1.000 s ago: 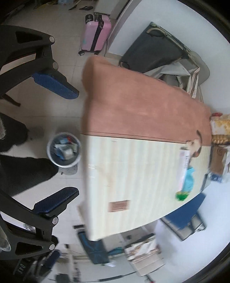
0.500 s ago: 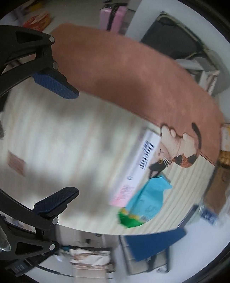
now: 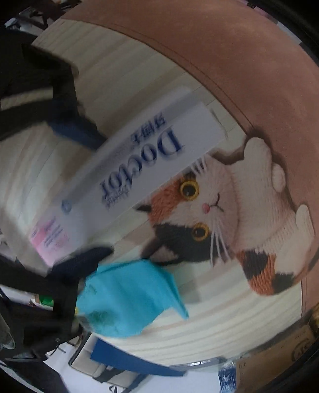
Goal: Collect trash
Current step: 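Grasp the Doctor toothpaste box with the left tool while the right tool grasps the blue-green snack bag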
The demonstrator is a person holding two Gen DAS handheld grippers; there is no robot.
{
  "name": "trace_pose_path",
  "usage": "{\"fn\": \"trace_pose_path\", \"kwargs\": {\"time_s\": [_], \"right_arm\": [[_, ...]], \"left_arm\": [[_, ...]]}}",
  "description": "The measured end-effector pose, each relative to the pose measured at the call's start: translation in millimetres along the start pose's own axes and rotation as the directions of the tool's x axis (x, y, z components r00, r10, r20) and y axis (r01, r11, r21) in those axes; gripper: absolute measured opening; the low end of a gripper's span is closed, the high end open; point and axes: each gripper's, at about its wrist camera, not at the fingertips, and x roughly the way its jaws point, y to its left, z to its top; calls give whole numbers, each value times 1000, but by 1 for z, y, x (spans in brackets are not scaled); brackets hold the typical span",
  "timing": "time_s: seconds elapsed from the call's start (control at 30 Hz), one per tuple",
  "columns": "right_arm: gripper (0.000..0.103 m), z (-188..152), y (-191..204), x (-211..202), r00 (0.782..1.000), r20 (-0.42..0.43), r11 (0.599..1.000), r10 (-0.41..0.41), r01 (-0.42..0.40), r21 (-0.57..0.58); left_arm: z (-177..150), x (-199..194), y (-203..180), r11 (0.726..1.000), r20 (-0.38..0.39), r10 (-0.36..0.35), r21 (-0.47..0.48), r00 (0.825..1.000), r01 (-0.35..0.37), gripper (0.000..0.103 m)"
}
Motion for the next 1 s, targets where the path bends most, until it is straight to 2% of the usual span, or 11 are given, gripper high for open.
{"fn": "trace_pose_path", "kwargs": {"time_s": [0.03, 0.1, 0.2, 0.23, 0.27, 0.33, 0.37, 0.43, 0.6, 0.77, 1.0], "right_arm": [[102, 5, 4, 9, 1000, -18, 999, -1, 0, -36], [102, 8, 14, 24, 999, -48, 993, -3, -3, -117], [93, -2, 22, 34, 998, -52, 981, -20, 10, -192], [84, -4, 24, 33, 999, -34, 979, -20, 13, -204], [79, -7, 25, 31, 1000, -14, 977, -18, 14, -214], [49, -14, 24, 28, 1000, -6, 979, 26, -26, -201], [47, -18, 23, 28, 999, -16, 984, 49, -51, -173], [36, -27, 23, 20, 998, 11, 987, 66, -63, -148], [23, -56, 27, -13, 990, 94, 991, 103, -93, -100], [21, -85, 23, -42, 978, 161, 991, 131, -125, -47], [19, -147, 5, -79, 966, 190, 983, 177, -182, 12]], "left_arm": [[-3, -4, 0, 999, 29, 1, 49, 1000, -3, 66], [-8, -11, -1, 986, 80, 44, 154, 996, -56, 59], [-19, -18, -1, 934, 154, 121, 318, 981, -165, 56], [-23, -21, -2, 901, 190, 152, 378, 970, -215, 55], [-26, -22, -1, 880, 214, 172, 406, 962, -248, 55], [-31, -25, 1, 840, 258, 207, 448, 944, -306, 54], [-34, -26, 2, 829, 267, 213, 459, 940, -319, 53], [-37, -30, 6, 824, 270, 209, 469, 940, -318, 52], [-58, -45, 5, 803, 297, 170, 511, 940, -307, 51], [-89, -64, 8, 784, 306, 117, 555, 945, -277, 49], [-125, -86, 16, 765, 287, 56, 603, 956, -226, 49]]}}
